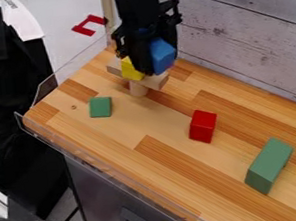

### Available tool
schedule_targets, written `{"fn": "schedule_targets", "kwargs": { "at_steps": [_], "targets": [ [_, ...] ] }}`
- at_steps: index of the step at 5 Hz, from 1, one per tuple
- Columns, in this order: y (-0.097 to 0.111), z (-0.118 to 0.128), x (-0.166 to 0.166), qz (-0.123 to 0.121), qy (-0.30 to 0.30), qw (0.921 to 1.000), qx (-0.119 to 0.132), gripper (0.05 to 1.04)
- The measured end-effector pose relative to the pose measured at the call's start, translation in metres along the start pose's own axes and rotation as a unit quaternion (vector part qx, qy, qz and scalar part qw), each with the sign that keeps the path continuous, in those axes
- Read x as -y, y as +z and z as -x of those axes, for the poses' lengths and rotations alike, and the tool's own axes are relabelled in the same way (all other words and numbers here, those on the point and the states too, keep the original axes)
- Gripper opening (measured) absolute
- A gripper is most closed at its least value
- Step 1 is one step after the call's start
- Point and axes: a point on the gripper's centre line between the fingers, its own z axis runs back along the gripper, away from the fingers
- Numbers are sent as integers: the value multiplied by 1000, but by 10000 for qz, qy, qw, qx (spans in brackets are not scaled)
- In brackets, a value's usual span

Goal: Put the blue block on top of the yellow cube

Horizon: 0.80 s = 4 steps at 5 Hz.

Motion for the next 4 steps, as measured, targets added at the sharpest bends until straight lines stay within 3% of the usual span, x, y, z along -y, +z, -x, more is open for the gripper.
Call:
{"fn": "schedule_targets", "kwargs": {
  "at_steps": [1,2,4],
  "targets": [
    [-1,1,-9,202,770,9968,123,603],
    [-2,-1,-14,354,1245,9916,35,603],
    [1,-4,-10,486,1581,9861,-132,603]
  ]
}}
